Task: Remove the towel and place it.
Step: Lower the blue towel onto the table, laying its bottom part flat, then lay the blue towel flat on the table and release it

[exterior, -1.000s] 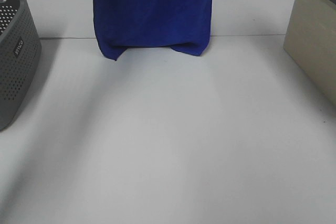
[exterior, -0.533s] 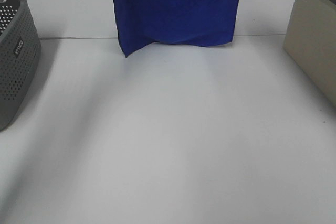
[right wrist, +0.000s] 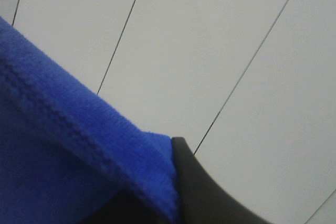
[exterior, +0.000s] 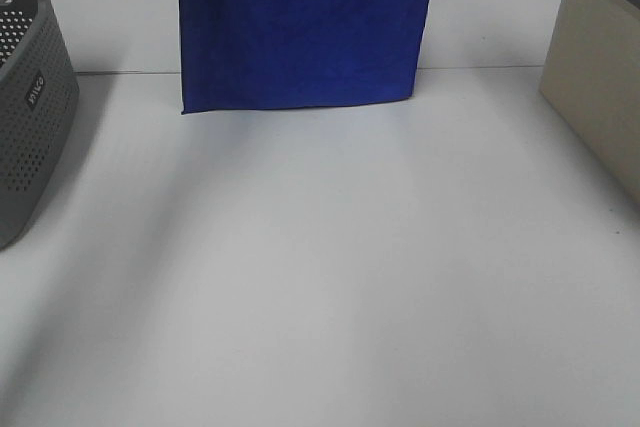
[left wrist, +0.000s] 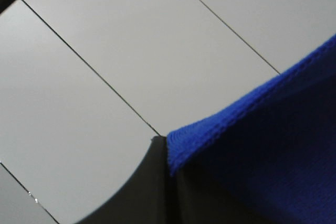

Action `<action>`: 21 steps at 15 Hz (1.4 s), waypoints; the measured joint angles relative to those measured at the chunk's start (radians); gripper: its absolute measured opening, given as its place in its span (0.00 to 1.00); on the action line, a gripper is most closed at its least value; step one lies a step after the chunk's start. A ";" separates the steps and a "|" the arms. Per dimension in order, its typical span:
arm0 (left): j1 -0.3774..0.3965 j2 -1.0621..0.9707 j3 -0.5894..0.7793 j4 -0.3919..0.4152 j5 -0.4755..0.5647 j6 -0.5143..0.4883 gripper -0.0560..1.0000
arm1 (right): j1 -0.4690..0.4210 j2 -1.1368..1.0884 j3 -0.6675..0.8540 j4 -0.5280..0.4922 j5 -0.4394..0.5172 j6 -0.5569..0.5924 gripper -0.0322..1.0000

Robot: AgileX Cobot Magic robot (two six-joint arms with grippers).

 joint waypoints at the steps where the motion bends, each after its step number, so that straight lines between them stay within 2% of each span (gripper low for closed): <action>1: -0.013 -0.004 0.000 -0.024 0.086 -0.002 0.05 | 0.000 -0.008 0.000 0.005 0.061 0.001 0.05; 2: -0.061 -0.029 0.003 -0.106 0.321 0.017 0.05 | 0.000 -0.034 0.000 0.008 0.219 0.015 0.05; 5: -0.134 -0.109 0.003 -0.267 0.797 0.141 0.05 | 0.000 -0.103 0.000 0.019 0.494 0.102 0.05; 6: -0.142 -0.134 0.003 -0.311 0.933 0.152 0.05 | 0.000 -0.112 0.000 0.020 0.546 0.118 0.05; 7: -0.145 -0.146 0.003 -0.330 1.004 0.152 0.05 | 0.000 -0.134 0.000 0.026 0.643 0.153 0.05; 8: -0.146 -0.175 0.003 -0.351 1.128 0.146 0.05 | 0.000 -0.153 0.000 0.029 0.744 0.182 0.05; 9: -0.146 -0.205 0.003 -0.359 1.180 0.130 0.05 | 0.000 -0.169 0.000 0.046 0.819 0.195 0.05; 11: -0.146 -0.270 0.019 -0.365 1.201 0.071 0.05 | 0.000 -0.189 0.000 0.101 0.909 0.219 0.05; 15: -0.147 -0.421 0.049 -0.434 1.204 0.051 0.05 | 0.001 -0.235 0.000 0.187 0.922 0.245 0.05; 16: -0.149 -0.464 0.100 -0.440 1.203 0.041 0.05 | 0.001 -0.251 0.000 0.197 0.924 0.261 0.05; 18: -0.149 -0.598 0.330 -0.461 1.203 0.010 0.05 | 0.004 -0.285 0.007 0.209 0.926 0.311 0.05; 21: -0.150 -0.748 0.598 -0.516 1.204 -0.023 0.05 | 0.060 -0.370 0.143 0.203 0.926 0.324 0.05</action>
